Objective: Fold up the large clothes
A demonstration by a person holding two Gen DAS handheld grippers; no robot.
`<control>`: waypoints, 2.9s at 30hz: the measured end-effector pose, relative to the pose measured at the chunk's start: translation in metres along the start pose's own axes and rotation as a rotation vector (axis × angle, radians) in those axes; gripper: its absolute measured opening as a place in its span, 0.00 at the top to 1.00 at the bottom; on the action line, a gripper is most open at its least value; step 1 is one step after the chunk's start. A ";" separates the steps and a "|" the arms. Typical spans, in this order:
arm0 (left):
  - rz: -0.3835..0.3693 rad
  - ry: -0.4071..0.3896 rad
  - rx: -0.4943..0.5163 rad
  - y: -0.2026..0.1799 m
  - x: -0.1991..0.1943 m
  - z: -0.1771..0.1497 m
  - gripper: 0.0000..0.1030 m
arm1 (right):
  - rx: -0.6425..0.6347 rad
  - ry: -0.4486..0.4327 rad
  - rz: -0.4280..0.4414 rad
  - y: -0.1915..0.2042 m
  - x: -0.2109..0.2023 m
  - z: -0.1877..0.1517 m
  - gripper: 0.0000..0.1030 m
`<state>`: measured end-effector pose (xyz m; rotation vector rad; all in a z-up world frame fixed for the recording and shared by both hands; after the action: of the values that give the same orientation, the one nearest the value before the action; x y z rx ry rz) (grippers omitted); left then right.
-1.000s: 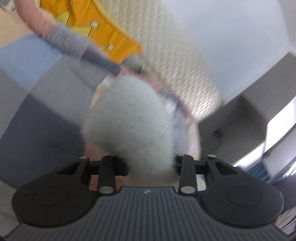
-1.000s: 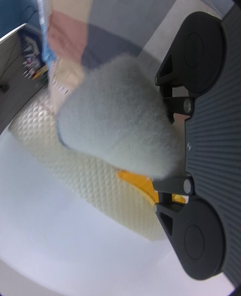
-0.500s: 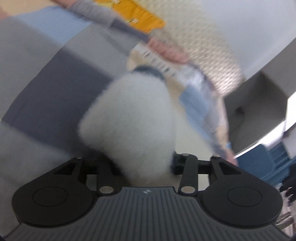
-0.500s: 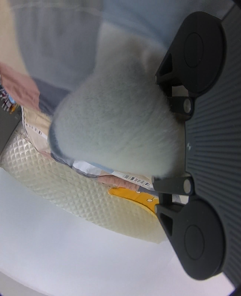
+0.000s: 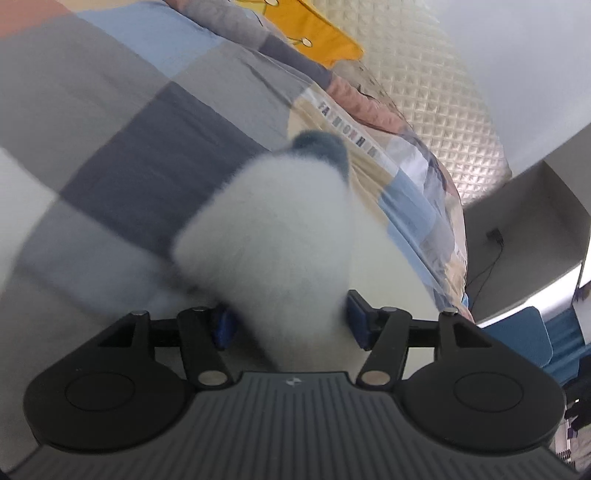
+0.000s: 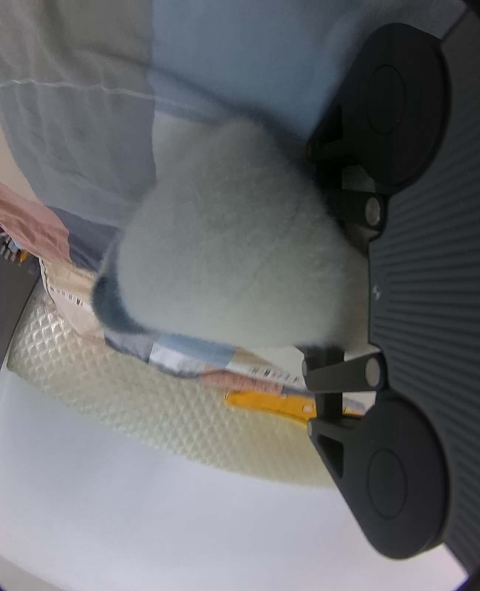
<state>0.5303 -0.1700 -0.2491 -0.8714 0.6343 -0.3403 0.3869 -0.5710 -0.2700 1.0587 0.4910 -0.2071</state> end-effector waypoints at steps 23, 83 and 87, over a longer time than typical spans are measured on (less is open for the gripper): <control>0.071 0.032 0.657 -0.257 -0.276 -0.010 0.36 | -0.452 -0.219 0.011 0.200 -0.296 -0.022 0.48; 0.076 -0.048 0.853 -0.196 -0.449 -0.154 0.35 | -0.917 -0.250 -0.160 0.170 -0.406 -0.220 0.48; 0.078 -0.051 0.850 -0.196 -0.449 -0.153 0.21 | -0.922 -0.259 -0.162 0.171 -0.408 -0.218 0.48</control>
<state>0.0834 -0.1474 0.0013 -0.0416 0.4100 -0.4647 0.0348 -0.3259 -0.0257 0.0880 0.3703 -0.2231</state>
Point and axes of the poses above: each gripper's, at about its wrist camera, not at the fingertips, and x roughly the way its jaws point, y to its left, z to its top, the point moved 4 cm from there along x, roughly the way its jaws point, and after that the axes turned 12 degrees about -z, right-handed, at the moved point
